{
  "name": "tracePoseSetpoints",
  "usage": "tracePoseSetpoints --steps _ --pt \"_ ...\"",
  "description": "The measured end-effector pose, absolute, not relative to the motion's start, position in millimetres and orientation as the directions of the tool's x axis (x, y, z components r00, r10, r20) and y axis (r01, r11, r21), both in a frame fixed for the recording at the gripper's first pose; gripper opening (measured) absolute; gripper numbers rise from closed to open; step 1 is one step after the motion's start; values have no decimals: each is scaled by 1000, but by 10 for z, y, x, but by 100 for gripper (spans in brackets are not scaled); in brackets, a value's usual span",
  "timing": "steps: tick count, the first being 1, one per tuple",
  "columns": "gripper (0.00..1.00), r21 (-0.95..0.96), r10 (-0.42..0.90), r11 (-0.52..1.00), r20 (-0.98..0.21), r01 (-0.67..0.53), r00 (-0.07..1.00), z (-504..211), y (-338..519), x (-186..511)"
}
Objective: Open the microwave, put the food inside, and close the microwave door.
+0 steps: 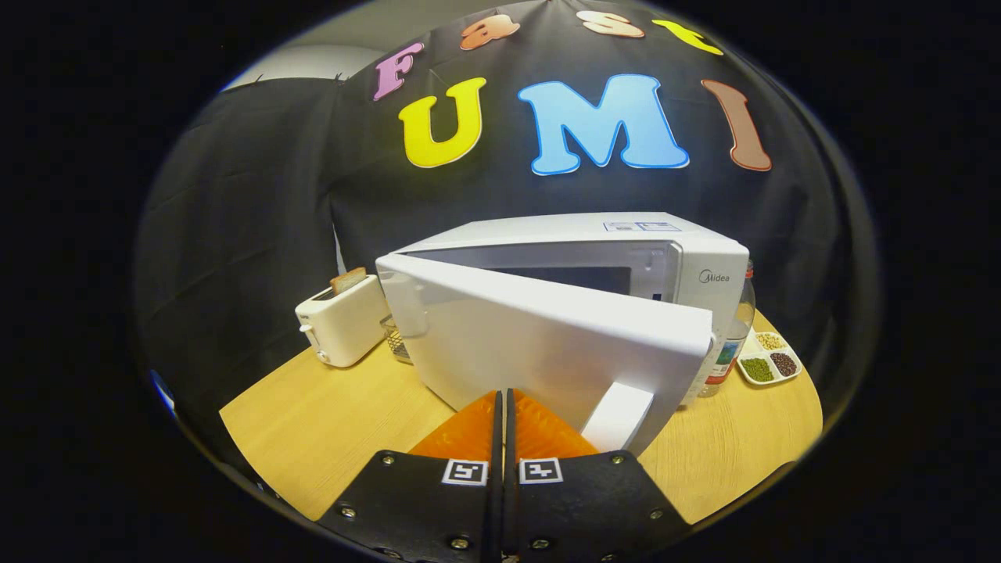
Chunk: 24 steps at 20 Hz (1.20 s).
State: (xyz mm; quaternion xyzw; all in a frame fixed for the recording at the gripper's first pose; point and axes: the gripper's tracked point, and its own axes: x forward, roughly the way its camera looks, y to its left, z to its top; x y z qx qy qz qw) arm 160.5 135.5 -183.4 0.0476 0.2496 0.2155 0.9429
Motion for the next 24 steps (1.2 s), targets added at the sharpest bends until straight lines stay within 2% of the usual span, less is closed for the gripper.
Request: tracePoseSetpoints --steps 7,18,24 --pt "1 189 399 917 -448 -351 800 -1930 1244 2001" --pt "1 166 286 958 -449 -235 847 -2006 1032 2582" --pt "0 124 262 965 -432 -231 863 -2011 1023 2653"
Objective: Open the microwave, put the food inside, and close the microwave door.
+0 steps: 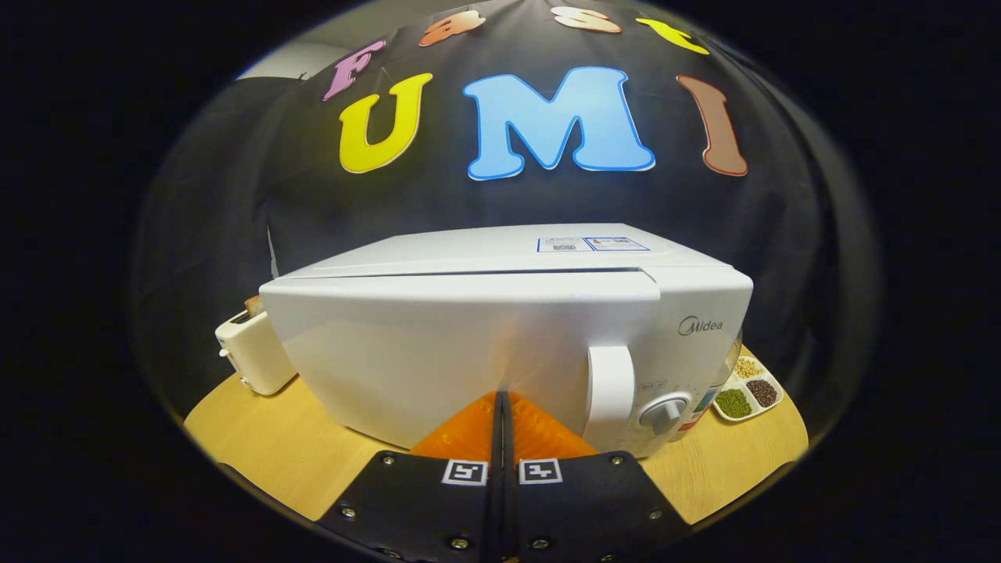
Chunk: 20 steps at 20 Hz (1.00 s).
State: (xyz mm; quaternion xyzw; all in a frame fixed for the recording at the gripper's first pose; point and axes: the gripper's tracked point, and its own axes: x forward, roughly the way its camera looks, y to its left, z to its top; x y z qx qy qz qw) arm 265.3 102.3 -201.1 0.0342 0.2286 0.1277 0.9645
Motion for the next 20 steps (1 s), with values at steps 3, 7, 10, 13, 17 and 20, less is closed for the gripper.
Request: tracePoseSetpoints --steps 3,7,10,13,17,20 --pt "0 130 252 968 -456 -216 853 -2038 1017 2645" --pt "16 124 310 951 -400 -284 862 -1708 1048 2396" --pt "74 77 286 958 -319 -275 904 -1331 969 2144" --pt "94 51 244 970 -271 -239 931 -1067 823 1842" --pt "94 67 182 983 -260 -170 948 -914 606 1457" --pt "94 59 138 990 -272 -127 952 -919 436 1226"
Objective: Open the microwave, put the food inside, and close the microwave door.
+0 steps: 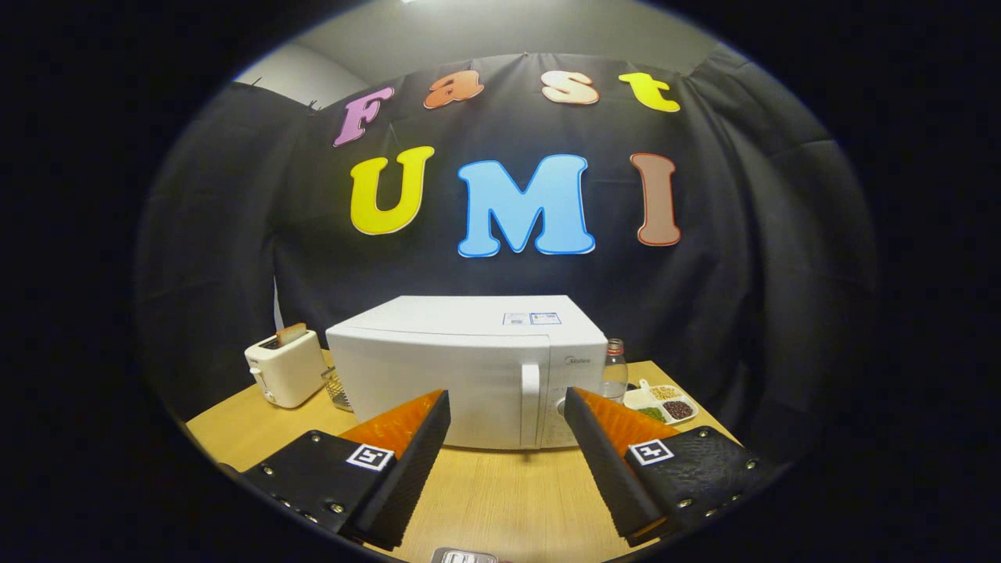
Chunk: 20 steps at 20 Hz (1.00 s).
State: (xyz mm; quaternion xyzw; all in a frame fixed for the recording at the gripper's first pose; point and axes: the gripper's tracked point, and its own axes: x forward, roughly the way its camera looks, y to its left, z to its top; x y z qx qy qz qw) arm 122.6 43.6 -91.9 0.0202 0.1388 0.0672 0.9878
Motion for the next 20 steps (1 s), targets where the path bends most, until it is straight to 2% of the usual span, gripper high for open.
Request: tracePoseSetpoints --steps 7,20 --pt "94 87 96 993 -271 -75 958 -814 371 776" --pt "94 52 112 993 -233 -103 966 -620 625 298"
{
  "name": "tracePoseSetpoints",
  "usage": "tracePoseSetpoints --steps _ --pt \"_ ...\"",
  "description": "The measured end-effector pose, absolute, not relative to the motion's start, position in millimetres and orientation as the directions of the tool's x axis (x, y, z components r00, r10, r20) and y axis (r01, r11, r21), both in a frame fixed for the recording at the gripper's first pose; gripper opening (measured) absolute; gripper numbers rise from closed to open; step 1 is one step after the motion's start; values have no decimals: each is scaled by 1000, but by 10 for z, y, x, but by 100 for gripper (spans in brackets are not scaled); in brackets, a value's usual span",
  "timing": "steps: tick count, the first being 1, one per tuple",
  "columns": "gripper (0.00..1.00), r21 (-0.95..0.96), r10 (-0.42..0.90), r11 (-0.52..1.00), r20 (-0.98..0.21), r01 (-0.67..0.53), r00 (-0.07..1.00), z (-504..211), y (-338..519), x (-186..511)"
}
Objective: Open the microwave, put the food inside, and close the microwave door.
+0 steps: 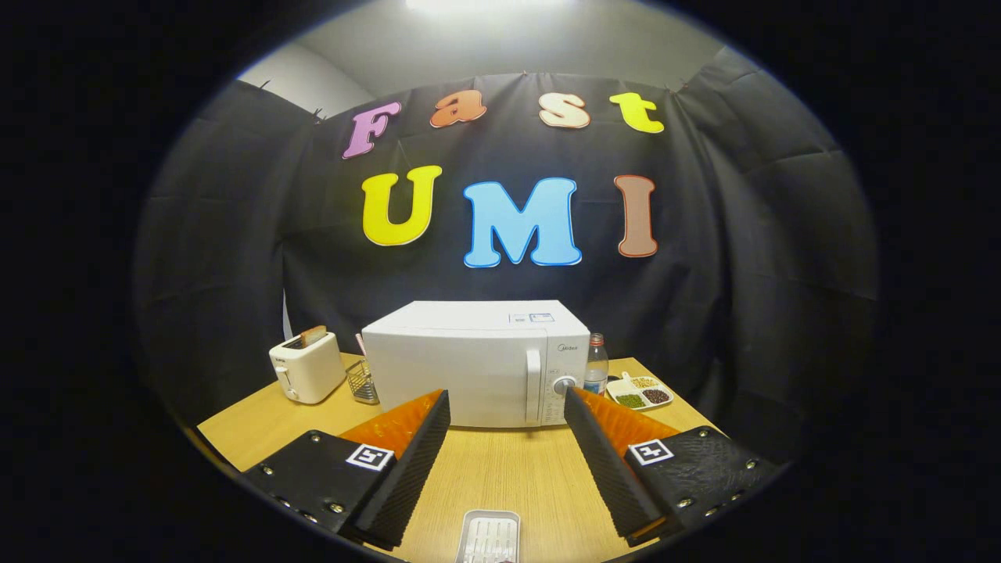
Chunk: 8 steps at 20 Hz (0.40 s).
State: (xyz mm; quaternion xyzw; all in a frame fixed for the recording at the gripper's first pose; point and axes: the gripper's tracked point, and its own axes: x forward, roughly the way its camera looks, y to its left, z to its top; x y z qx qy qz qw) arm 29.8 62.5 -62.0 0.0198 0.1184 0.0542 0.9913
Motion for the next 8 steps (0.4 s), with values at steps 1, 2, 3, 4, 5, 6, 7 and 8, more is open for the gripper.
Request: tracePoseSetpoints --steps 1,2,3,4,5,6,7,8 --pt "94 53 112 993 -233 -103 966 -624 629 282" --pt "94 54 112 993 -233 -102 966 -622 619 268" --pt "94 52 110 994 -232 -101 966 -624 609 258" --pt "94 51 109 994 -233 -100 966 -627 595 251" --pt "94 52 108 994 -234 -98 966 -622 587 242" --pt "94 55 106 994 -232 -96 967 -622 579 239" --pt "94 56 102 994 -233 -92 967 -627 558 241" --pt "94 59 101 994 -233 -90 967 -627 537 240"
